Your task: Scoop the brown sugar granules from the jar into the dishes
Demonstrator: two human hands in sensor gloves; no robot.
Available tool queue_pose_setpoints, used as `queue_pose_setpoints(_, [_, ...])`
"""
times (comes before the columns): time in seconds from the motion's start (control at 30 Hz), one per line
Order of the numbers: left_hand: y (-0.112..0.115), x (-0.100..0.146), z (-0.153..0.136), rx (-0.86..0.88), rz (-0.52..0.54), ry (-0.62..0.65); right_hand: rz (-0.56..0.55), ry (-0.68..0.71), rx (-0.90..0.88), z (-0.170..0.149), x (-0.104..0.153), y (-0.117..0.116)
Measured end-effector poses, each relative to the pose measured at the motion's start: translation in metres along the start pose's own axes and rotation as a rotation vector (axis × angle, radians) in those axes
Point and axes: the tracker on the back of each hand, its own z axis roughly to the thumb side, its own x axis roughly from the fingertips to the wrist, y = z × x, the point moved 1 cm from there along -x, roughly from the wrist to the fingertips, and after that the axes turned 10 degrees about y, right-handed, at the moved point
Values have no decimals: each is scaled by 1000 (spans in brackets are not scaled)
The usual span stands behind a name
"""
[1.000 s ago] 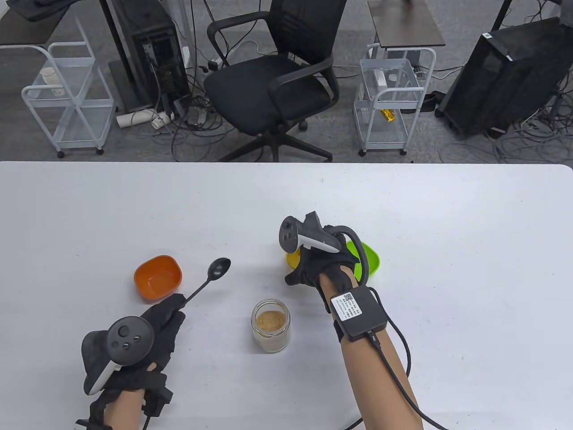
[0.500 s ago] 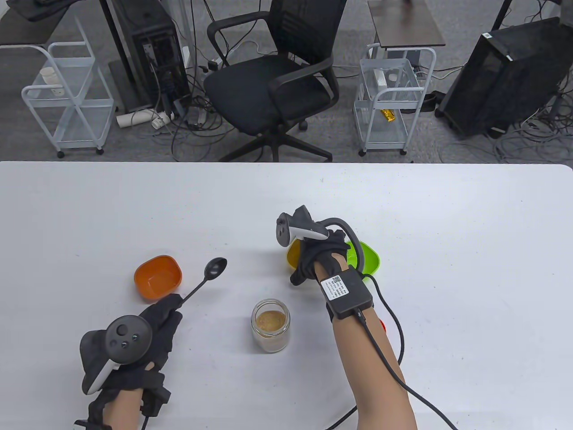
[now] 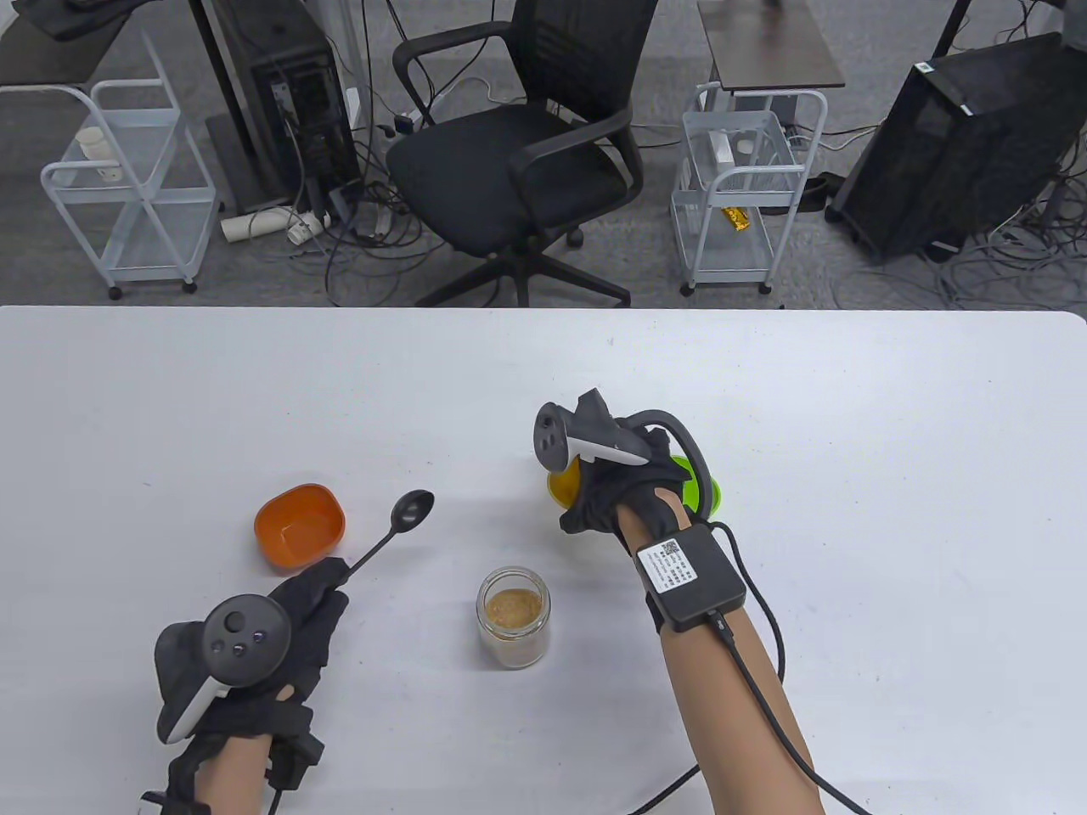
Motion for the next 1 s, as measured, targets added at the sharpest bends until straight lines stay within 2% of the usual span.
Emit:
queue_pose_setpoints(0.23, [3,-5,2,1,-25,8,-42,14,-13,3,44,1])
queue_pose_setpoints(0.7, [5,-10,11,7,-49,66,-190,42,-85,23,128,-24])
queue_pose_setpoints(0.83, [5,-11,11,14,-49,66,-234,42,-141,24,143,-39])
queue_pose_setpoints(1.0, [5,-10,12,13,-48,71,-273,48,-210,27,148,-59])
